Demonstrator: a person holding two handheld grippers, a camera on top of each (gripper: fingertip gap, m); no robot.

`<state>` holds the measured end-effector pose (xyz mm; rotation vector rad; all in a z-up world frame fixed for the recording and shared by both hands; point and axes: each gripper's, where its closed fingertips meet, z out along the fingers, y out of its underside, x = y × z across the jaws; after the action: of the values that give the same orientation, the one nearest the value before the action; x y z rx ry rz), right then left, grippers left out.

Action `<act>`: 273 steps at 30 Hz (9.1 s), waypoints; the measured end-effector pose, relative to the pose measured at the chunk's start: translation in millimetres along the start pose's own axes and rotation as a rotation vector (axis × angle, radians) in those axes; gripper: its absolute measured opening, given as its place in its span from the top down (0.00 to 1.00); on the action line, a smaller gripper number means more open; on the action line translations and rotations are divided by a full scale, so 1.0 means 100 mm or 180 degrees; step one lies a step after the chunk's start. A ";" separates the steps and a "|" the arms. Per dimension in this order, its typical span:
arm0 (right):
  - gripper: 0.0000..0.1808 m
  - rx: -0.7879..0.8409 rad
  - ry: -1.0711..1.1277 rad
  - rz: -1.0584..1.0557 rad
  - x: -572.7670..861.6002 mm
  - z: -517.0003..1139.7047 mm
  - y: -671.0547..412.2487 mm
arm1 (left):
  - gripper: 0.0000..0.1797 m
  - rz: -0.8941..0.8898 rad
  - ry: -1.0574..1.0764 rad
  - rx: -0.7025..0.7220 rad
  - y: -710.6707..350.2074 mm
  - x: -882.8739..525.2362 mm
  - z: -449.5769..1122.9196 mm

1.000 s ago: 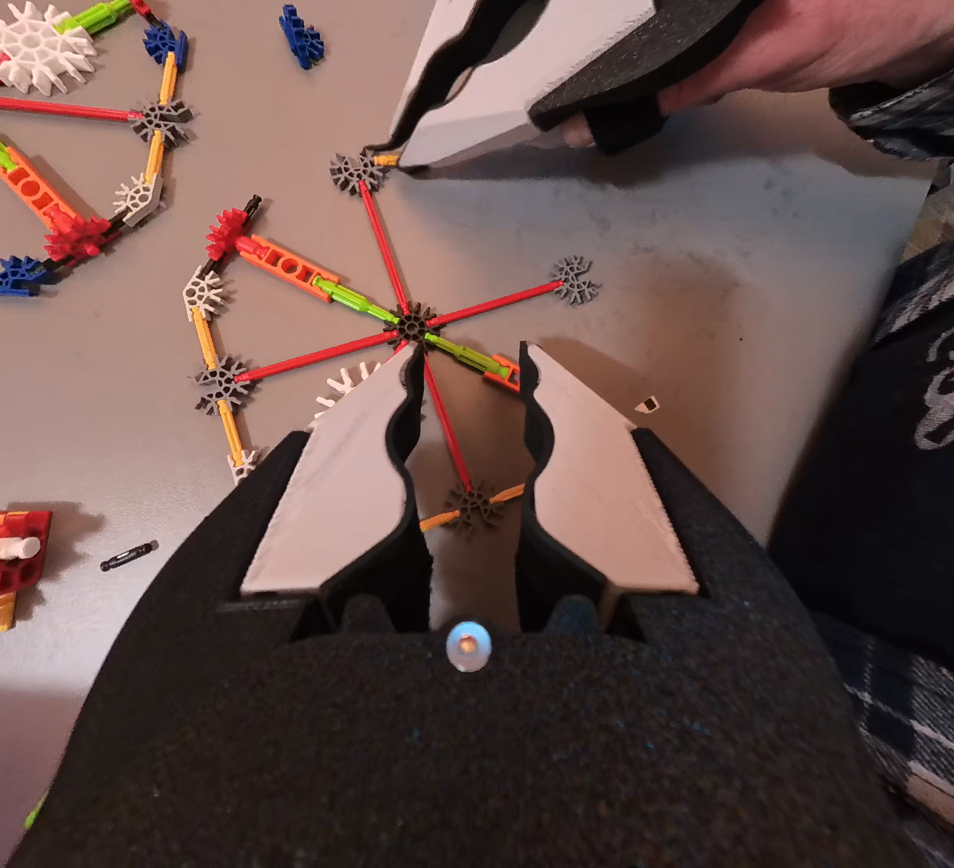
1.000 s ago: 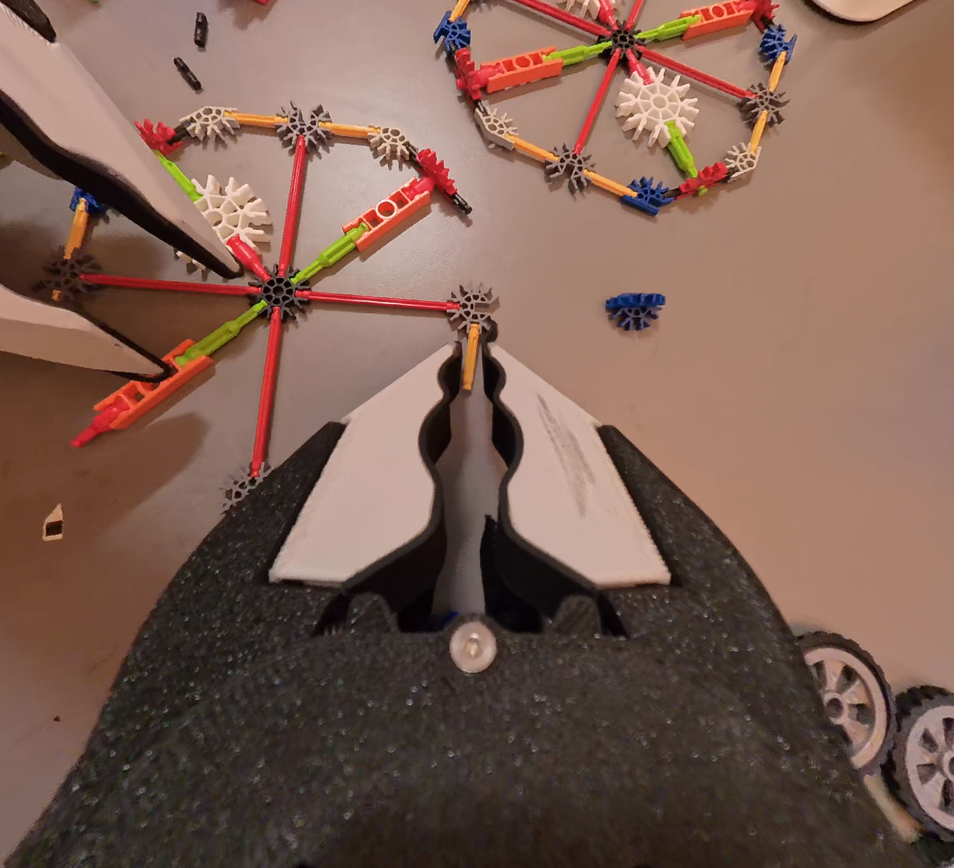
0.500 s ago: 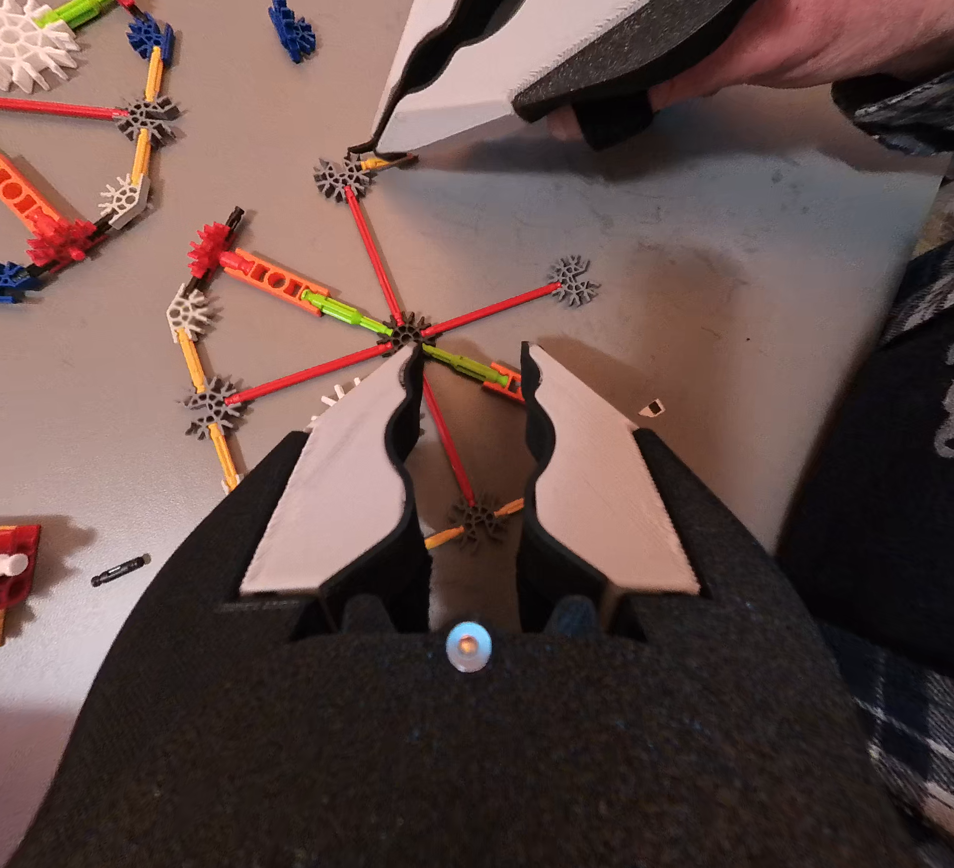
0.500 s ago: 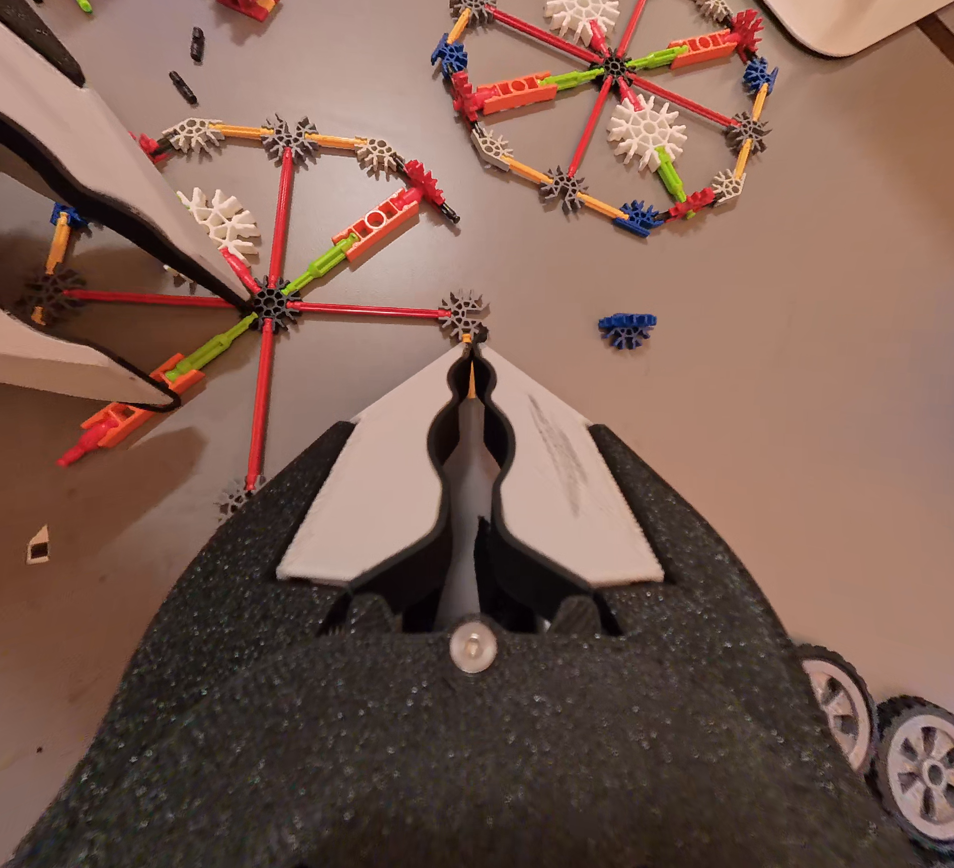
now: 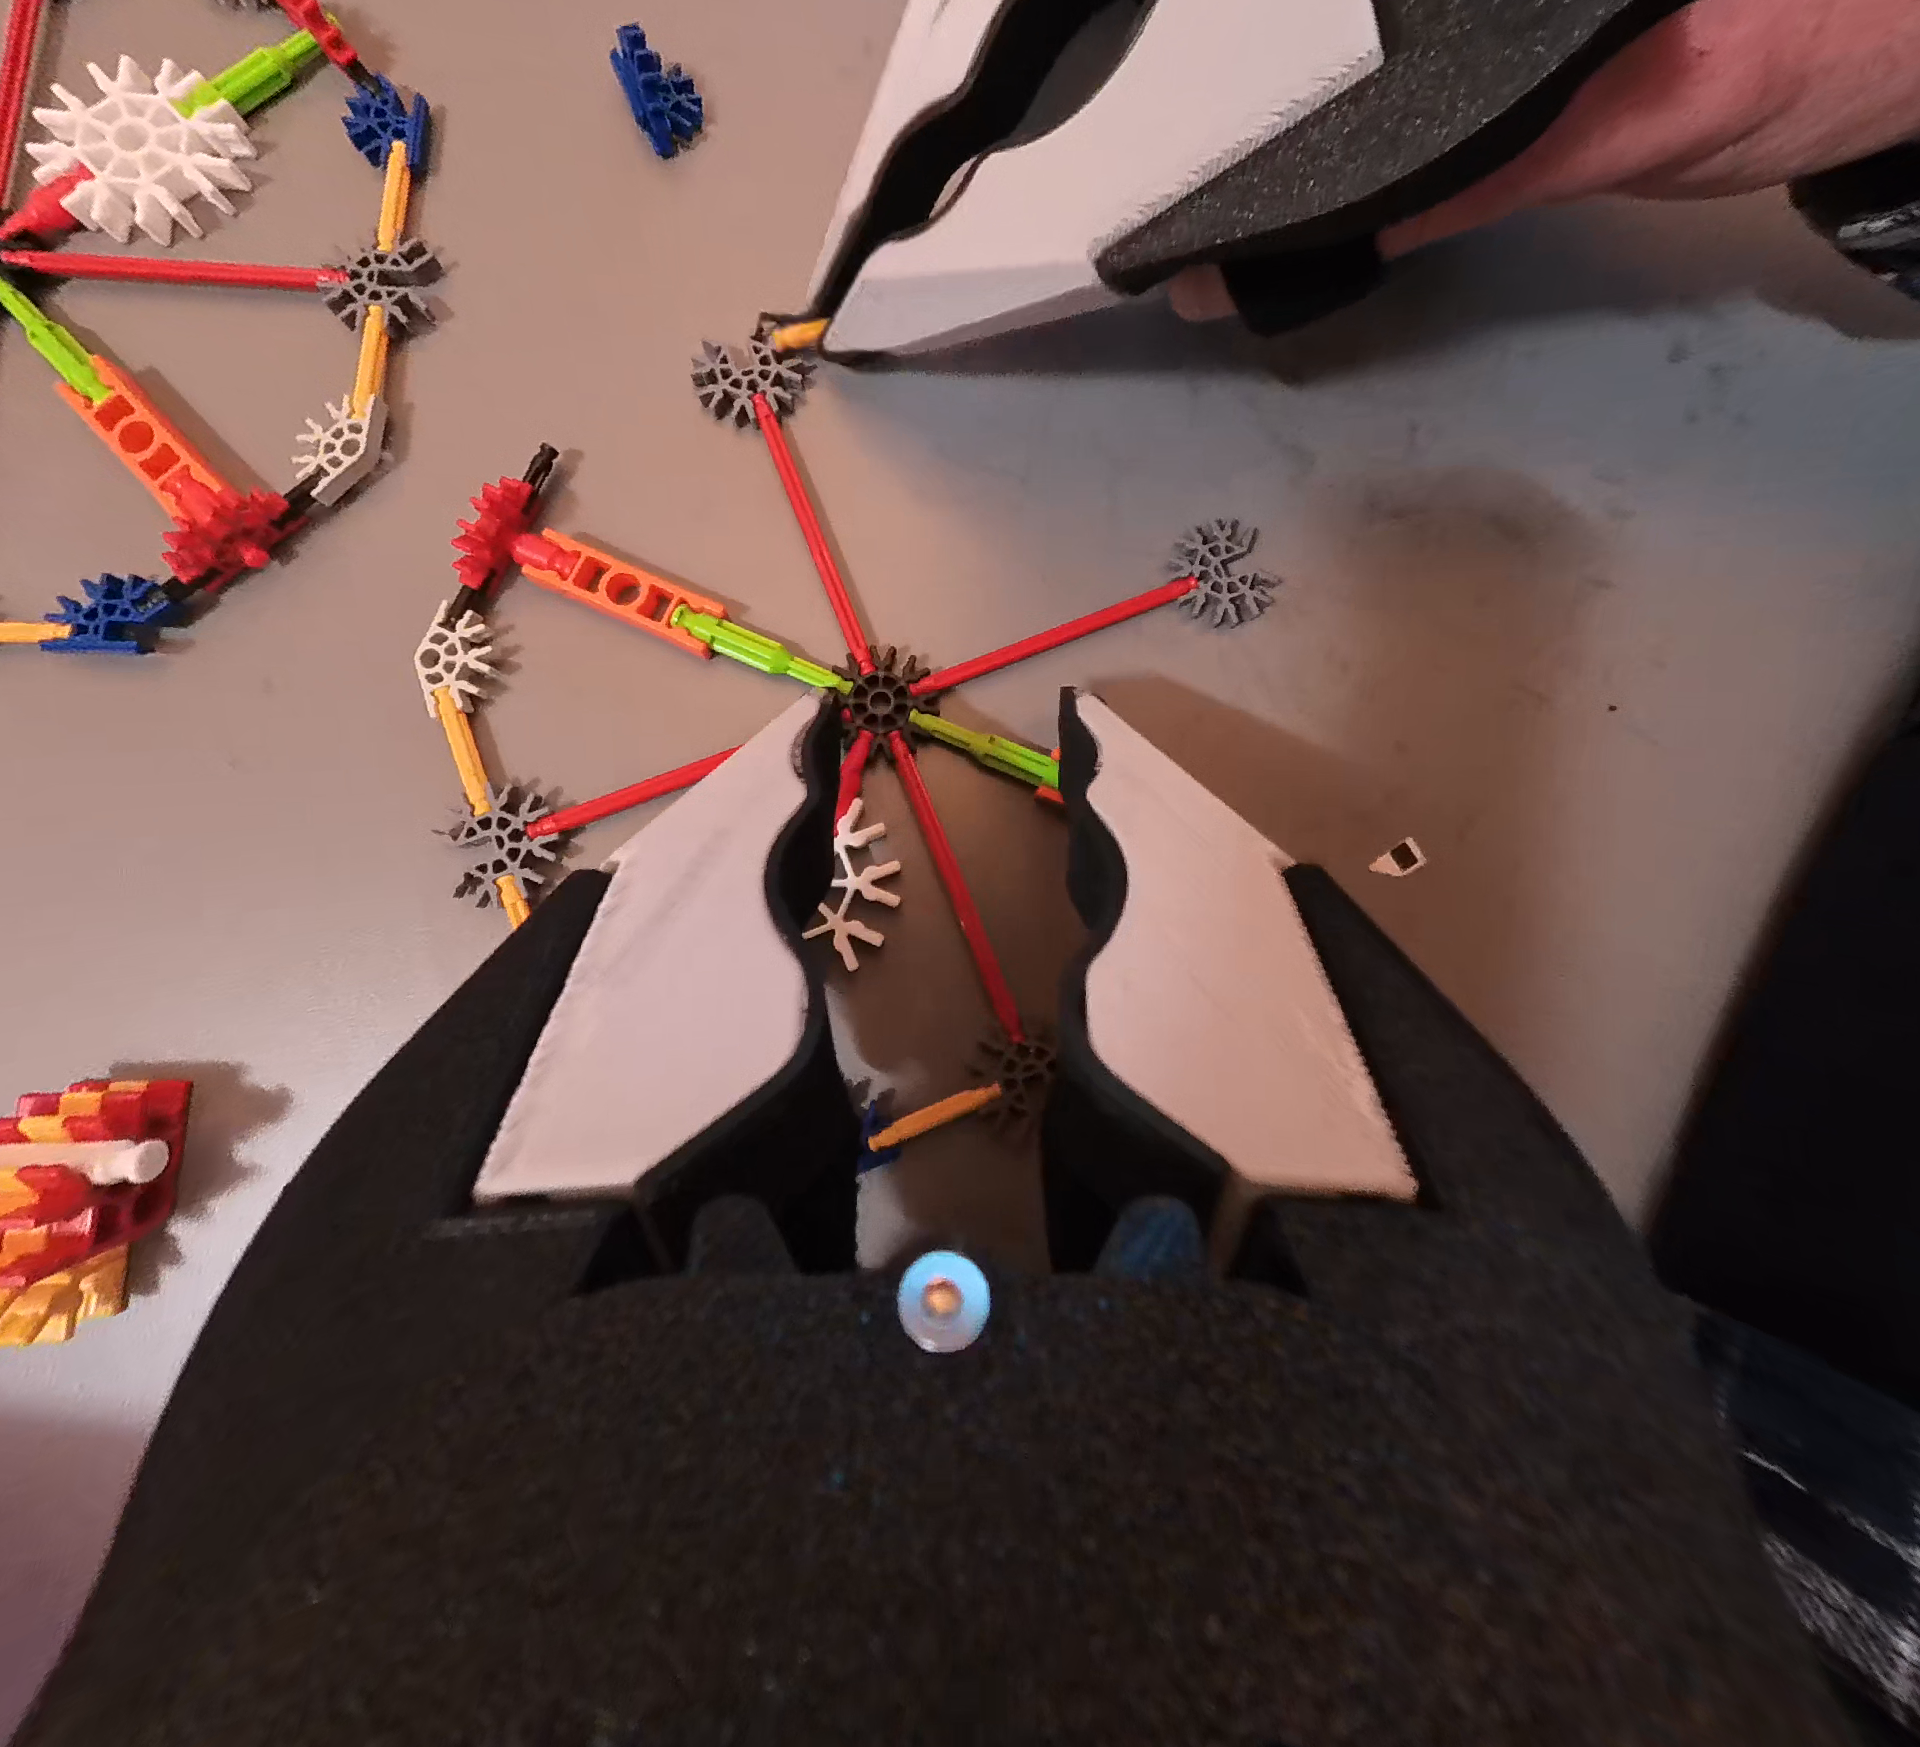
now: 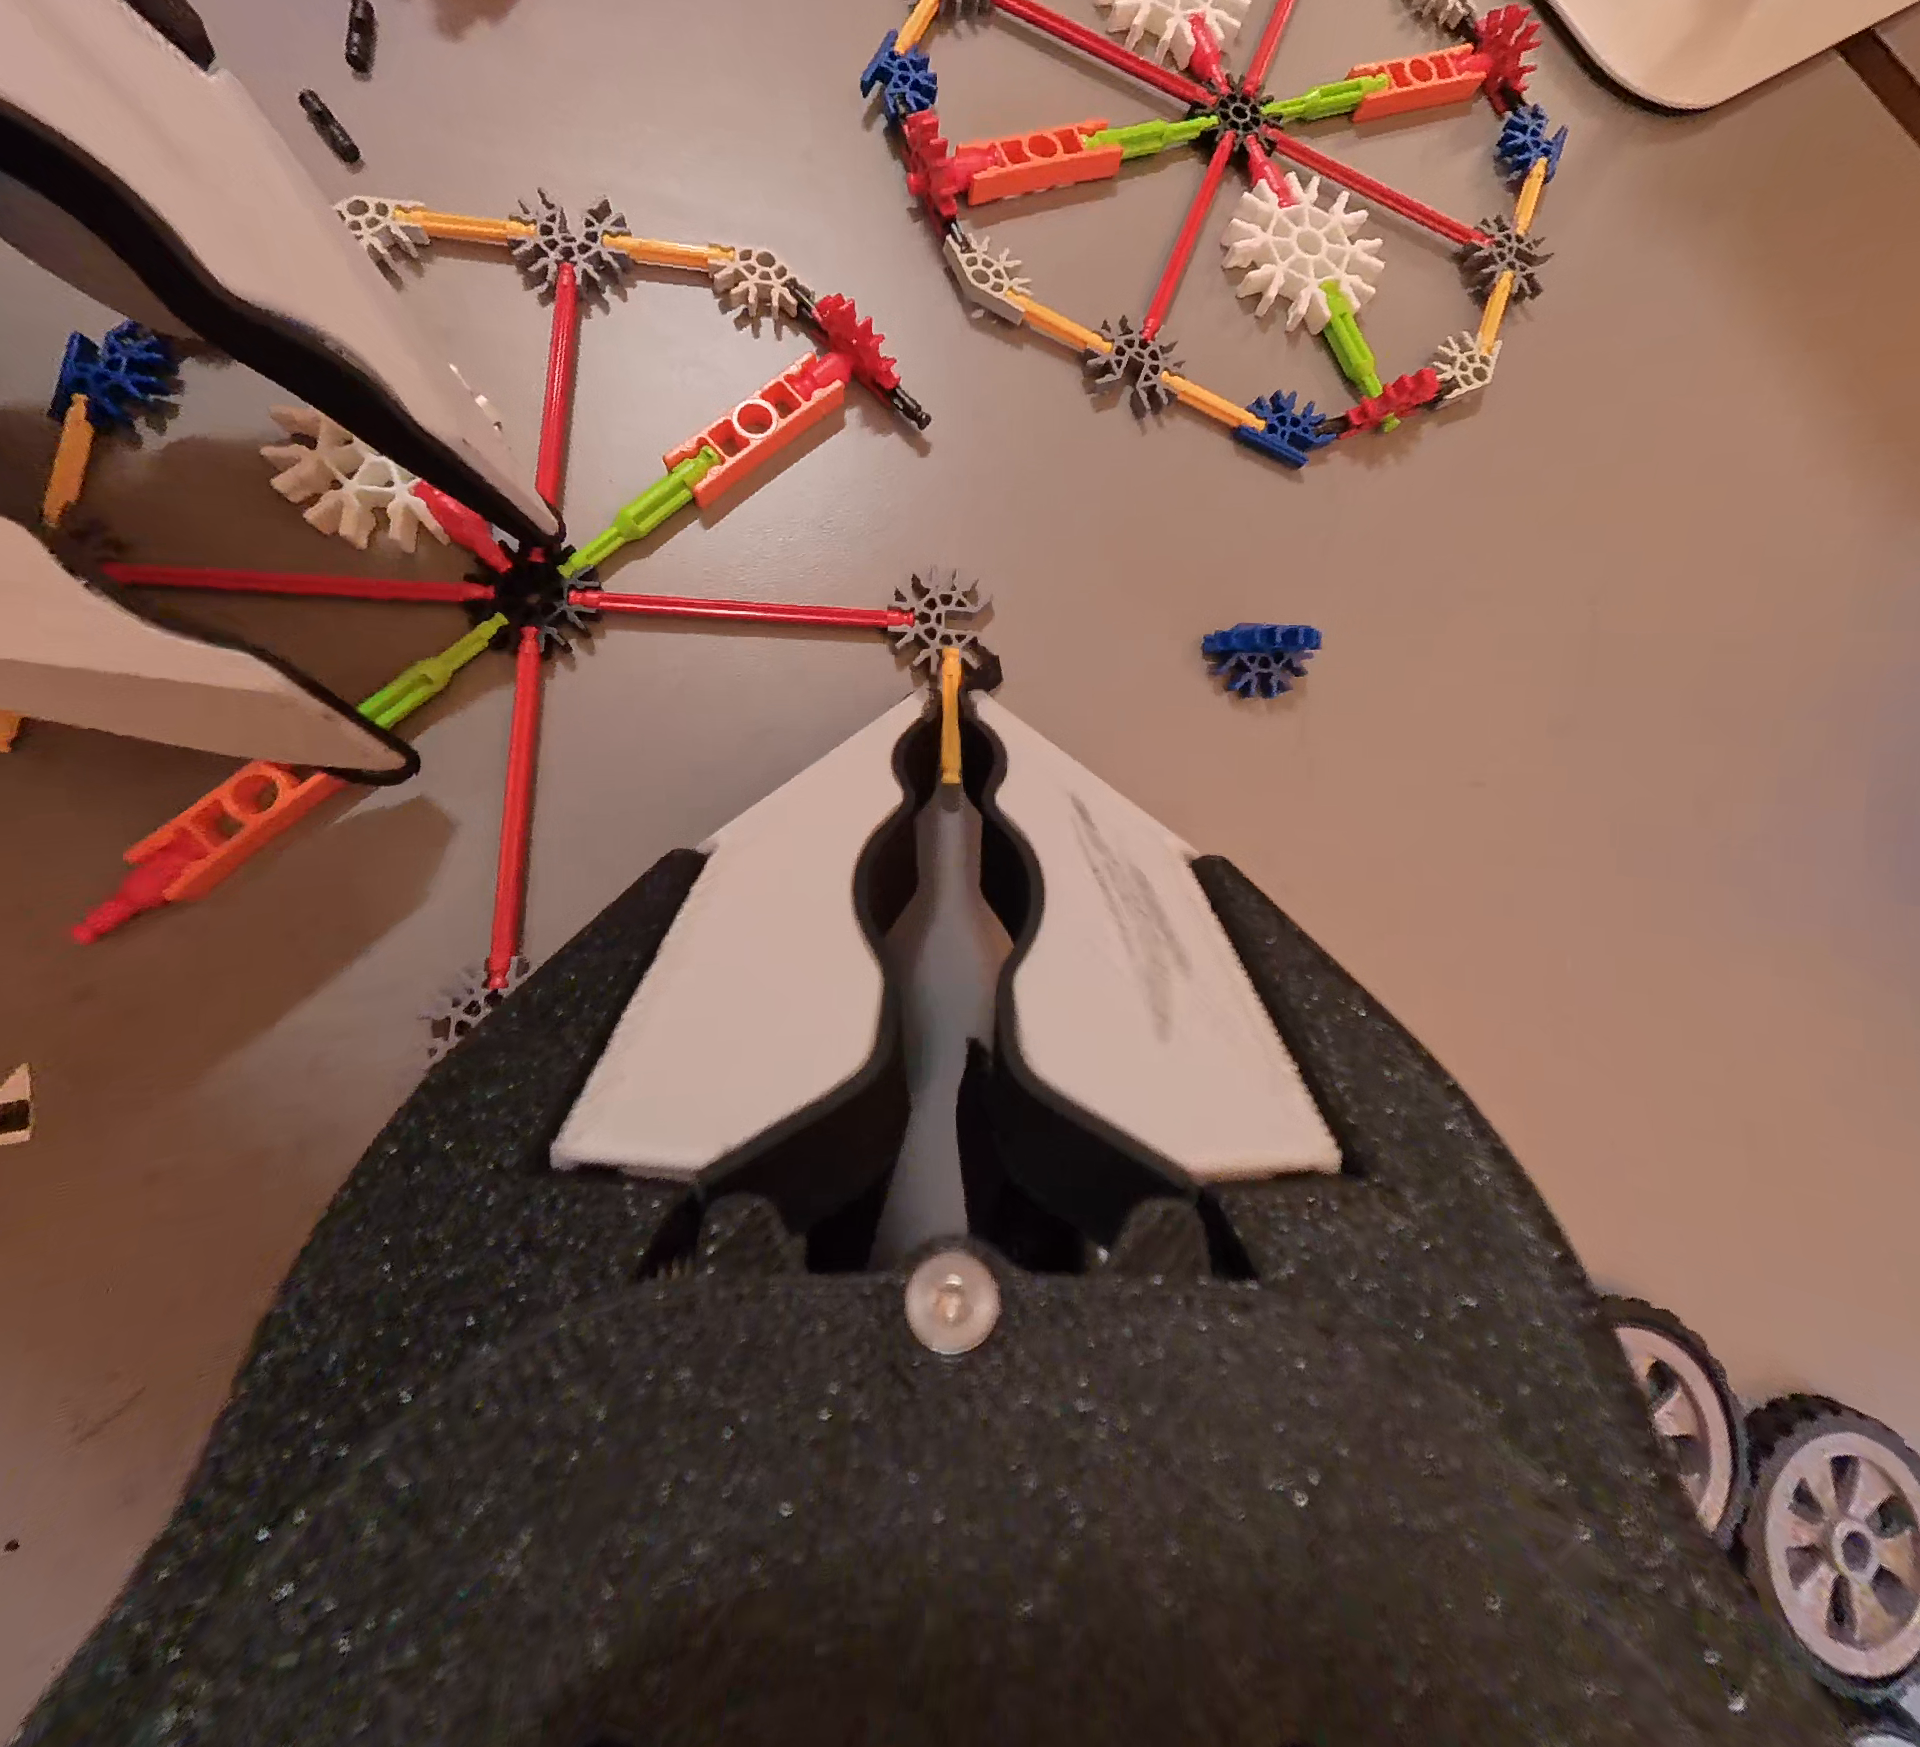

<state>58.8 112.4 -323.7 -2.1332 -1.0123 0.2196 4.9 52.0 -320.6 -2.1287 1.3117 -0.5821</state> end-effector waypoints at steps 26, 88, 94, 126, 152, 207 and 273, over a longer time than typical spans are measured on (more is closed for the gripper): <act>1.00 -0.0036 -0.0135 0.0020 -0.01 0.04 -0.06 | 0.76 -0.0037 0.0056 0.0033 0.00 0.03 0.00; 0.97 -0.0406 -0.0214 0.0551 0.09 -0.07 0.02 | 0.73 -0.0103 0.0094 0.0125 -0.03 0.08 0.04; 0.90 0.0067 -0.0301 0.0769 0.15 -0.33 -0.17 | 0.69 -0.0110 0.0048 0.0273 -0.08 0.10 -0.10; 0.89 0.0267 -0.0308 0.0246 -0.25 -0.73 0.12 | 0.76 -0.0528 -0.0866 -0.0144 0.74 -0.62 -0.98; 0.89 0.0294 -0.0583 0.0079 -0.36 -0.70 0.20 | 0.84 -0.0481 -0.1825 -0.0689 1.12 -1.67 -2.37; 0.89 0.0269 -0.0378 0.0269 -0.38 -0.68 0.16 | 0.95 -0.1064 -0.1188 -0.1089 1.44 -2.15 -1.58; 0.89 0.0386 -0.0387 0.0329 -0.18 -0.77 0.25 | 0.95 -0.1102 -0.1364 -0.1105 1.45 -2.46 -1.45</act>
<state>95.6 46.1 -289.6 -2.0833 -0.9336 0.4546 -284.8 187.4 -325.4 -2.6036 0.8573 -0.0092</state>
